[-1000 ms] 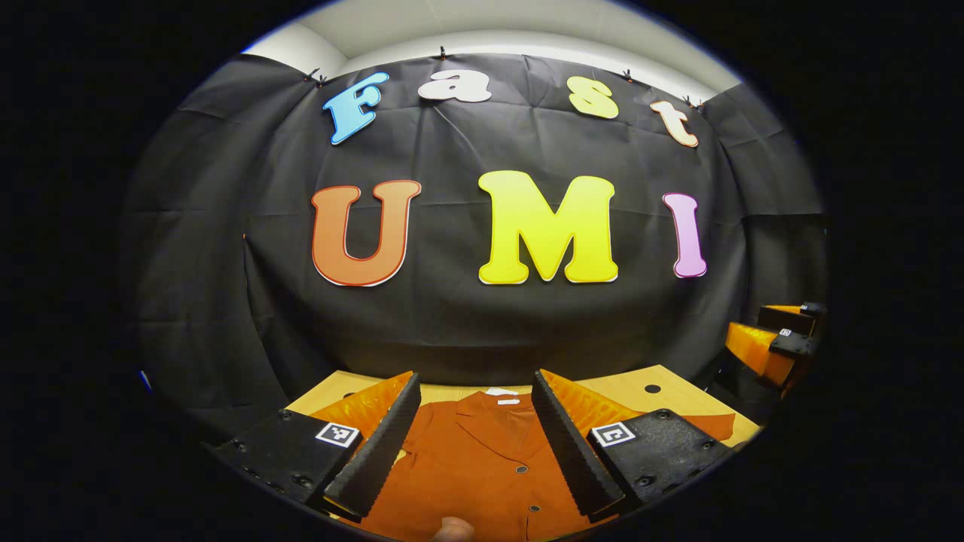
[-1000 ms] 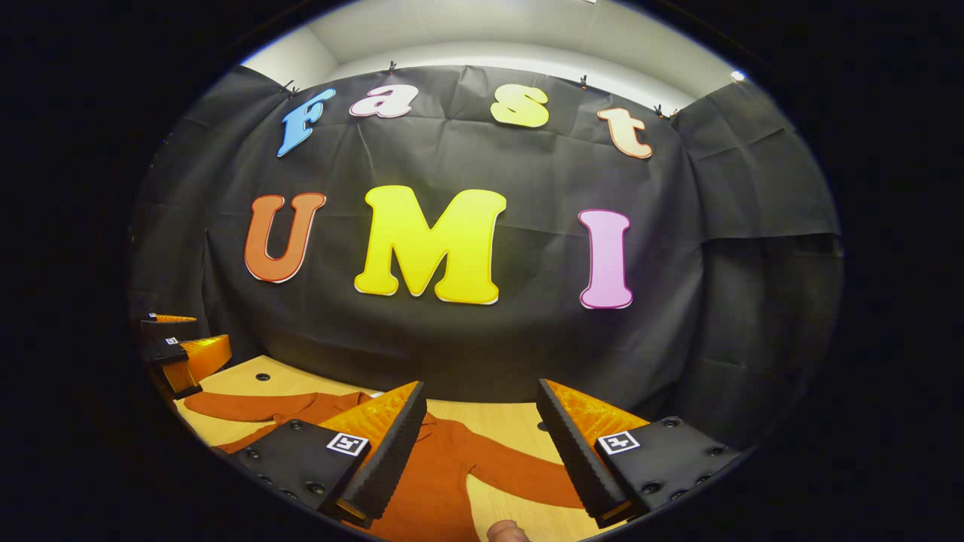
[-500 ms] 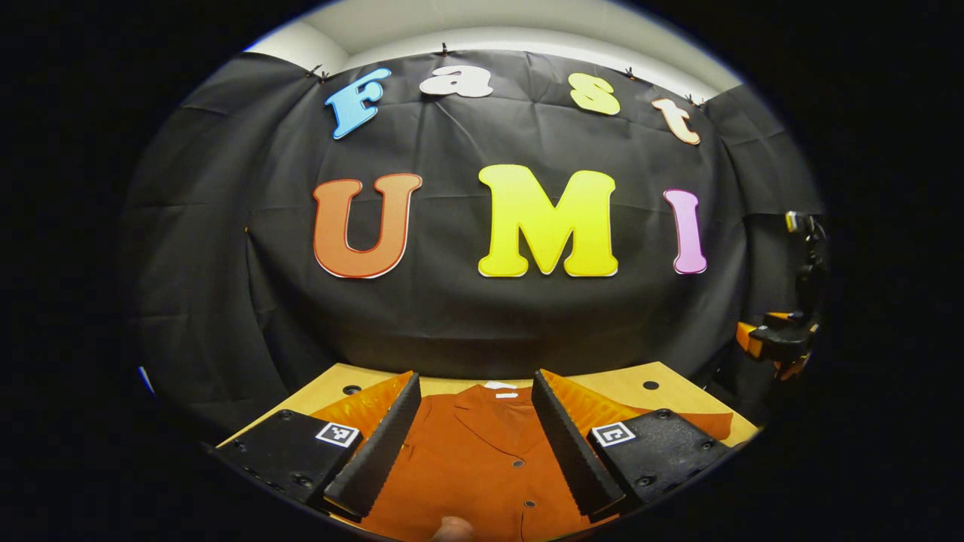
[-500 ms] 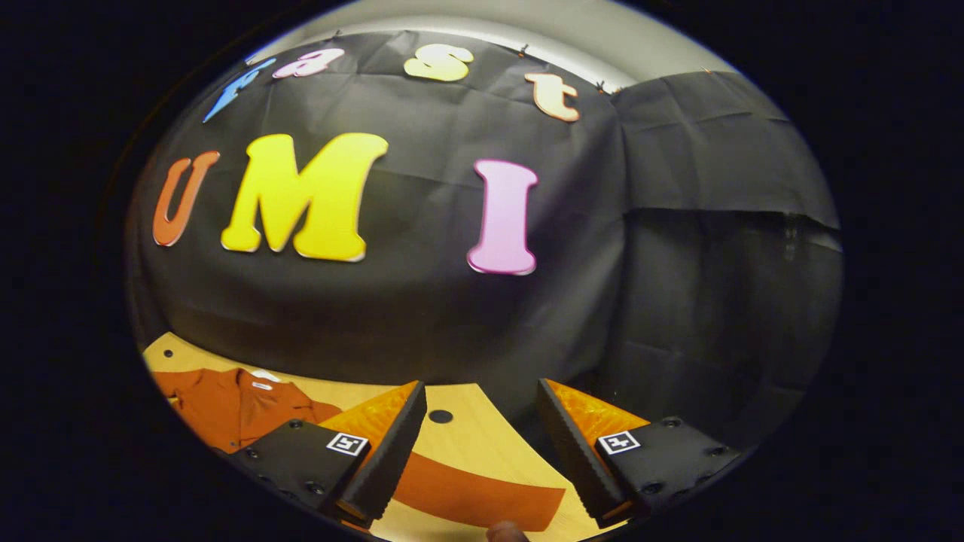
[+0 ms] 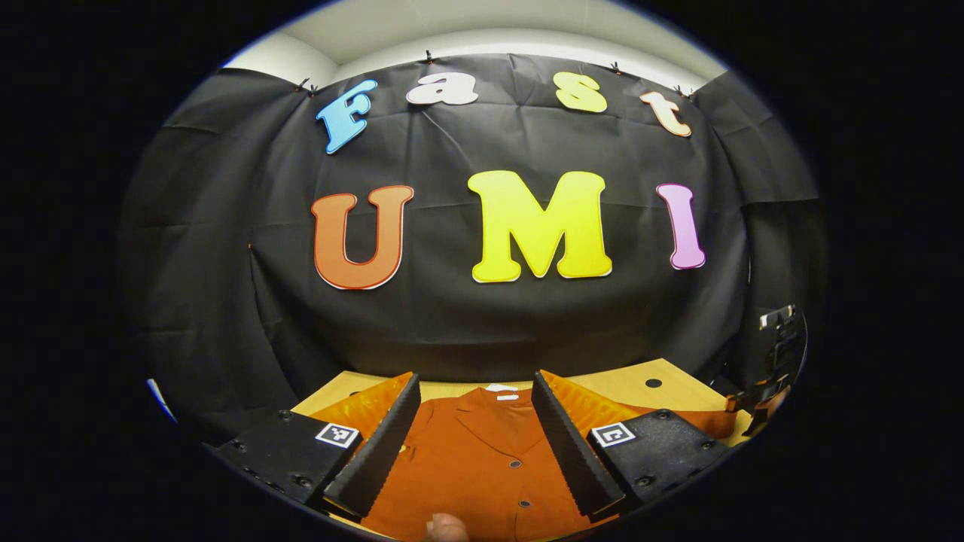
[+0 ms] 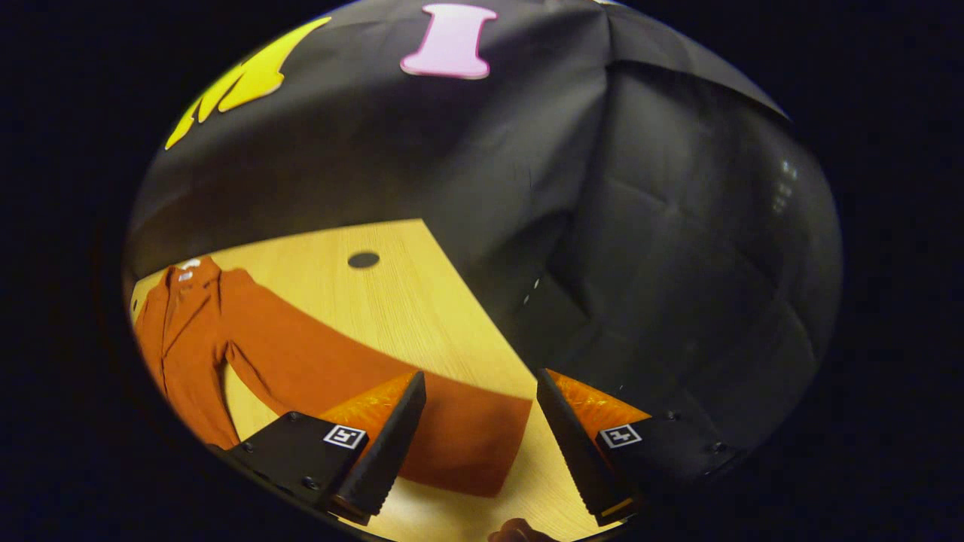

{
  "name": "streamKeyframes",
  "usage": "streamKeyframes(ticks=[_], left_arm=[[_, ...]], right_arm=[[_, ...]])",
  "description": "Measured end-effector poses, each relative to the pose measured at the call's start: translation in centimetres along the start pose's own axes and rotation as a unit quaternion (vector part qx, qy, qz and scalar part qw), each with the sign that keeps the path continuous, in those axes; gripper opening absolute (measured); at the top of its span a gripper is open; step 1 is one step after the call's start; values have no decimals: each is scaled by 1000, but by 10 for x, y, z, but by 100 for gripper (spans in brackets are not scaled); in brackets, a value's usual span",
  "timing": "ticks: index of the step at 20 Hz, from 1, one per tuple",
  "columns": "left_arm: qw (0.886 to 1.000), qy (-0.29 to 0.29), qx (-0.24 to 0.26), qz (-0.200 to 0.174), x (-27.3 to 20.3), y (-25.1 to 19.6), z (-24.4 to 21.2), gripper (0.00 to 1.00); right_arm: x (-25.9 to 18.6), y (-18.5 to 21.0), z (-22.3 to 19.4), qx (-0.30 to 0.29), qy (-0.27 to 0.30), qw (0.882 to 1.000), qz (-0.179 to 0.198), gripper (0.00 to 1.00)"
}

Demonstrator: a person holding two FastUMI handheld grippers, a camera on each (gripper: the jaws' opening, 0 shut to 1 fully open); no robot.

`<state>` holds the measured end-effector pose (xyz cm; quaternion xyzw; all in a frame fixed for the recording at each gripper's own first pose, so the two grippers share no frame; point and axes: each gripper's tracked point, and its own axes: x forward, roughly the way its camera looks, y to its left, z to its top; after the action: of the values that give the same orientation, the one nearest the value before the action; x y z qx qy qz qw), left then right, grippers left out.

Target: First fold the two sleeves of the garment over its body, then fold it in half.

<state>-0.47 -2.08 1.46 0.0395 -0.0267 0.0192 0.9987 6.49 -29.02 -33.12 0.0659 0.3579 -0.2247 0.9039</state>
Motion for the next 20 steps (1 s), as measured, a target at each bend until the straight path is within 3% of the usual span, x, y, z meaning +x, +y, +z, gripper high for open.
streamKeyframes(ticks=[1,3,8,12,15,17,20], left_arm=[[1000,3,3,6,-1,-2,0,100],[1000,9,5,21,-3,-4,-1,96],[999,6,-2,35,-12,-7,-1,96],[999,18,-12,29,-7,0,-12,96],[999,34,-19,27,-5,13,-25,96],[998,50,-21,32,-5,26,-38,96],[996,79,-26,45,-6,47,-58,97]], right_arm=[[6,-1,-7,7,20,1000,1,96],[17,-11,-17,12,60,998,-17,96],[30,-16,-35,73,162,984,-10,96],[27,-13,-41,137,253,958,-8,95],[22,-16,-47,94,351,932,12,93],[27,-15,-44,100,389,916,7,93],[32,-13,-36,123,405,906,1,90]])
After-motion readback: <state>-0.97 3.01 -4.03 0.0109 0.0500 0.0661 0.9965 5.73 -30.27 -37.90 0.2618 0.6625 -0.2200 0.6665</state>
